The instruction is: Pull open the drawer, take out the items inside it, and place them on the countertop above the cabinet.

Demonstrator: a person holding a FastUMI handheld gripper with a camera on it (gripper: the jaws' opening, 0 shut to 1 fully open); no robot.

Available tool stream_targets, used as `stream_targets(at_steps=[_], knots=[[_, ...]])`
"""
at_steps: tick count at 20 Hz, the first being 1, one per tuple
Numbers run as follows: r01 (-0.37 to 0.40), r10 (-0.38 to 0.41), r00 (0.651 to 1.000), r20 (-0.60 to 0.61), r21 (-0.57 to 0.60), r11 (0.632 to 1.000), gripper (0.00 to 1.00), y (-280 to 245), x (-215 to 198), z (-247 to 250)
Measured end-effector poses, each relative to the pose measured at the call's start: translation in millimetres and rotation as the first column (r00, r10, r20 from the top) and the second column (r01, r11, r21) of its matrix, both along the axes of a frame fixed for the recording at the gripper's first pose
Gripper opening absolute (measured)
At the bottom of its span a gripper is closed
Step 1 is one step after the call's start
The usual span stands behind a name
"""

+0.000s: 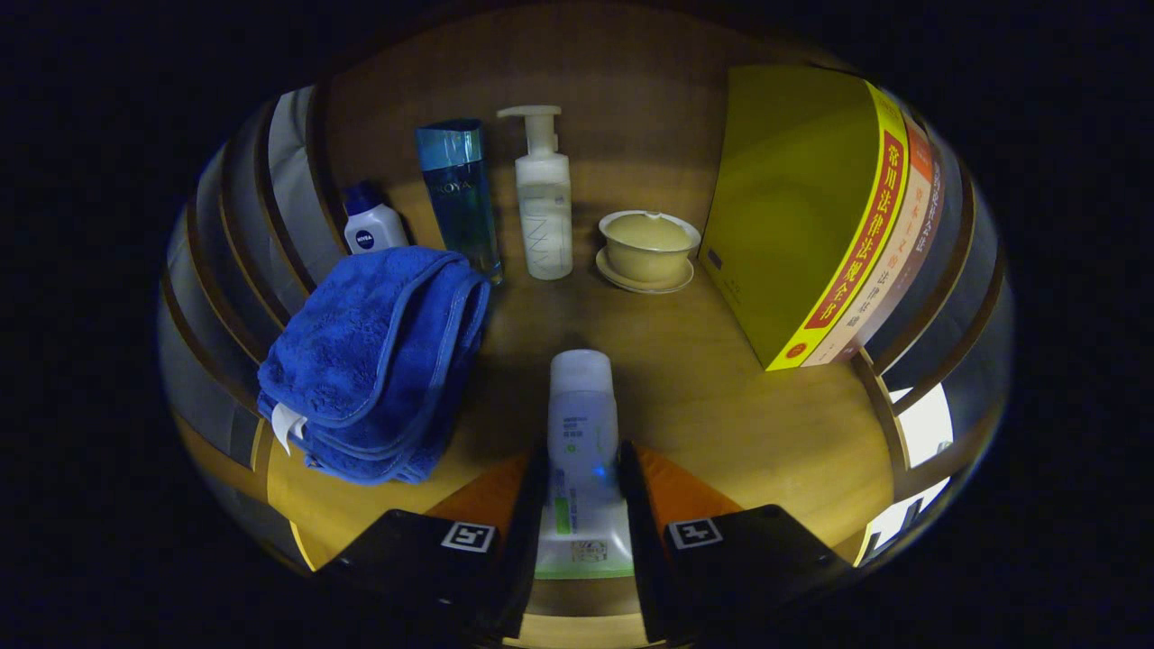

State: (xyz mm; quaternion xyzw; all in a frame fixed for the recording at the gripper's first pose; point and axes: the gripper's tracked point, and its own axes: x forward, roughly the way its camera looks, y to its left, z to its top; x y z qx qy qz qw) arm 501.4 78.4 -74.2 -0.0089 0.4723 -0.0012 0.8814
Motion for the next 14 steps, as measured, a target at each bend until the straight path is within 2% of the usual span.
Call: stream_targets(at_steps=[4,8,14], knots=[[0.022,-0.024,0.999,0.037,0.057,0.998,0.79,2.4,-2.4,4.2],[-0.005,-0.003,0.995,0.100,0.083,0.997,0.98,8.5,-11.1,24.7],[-0.066,0.046,0.952,0.303,0.056,0.996,0.98,14.1,-44.9,102.9]])
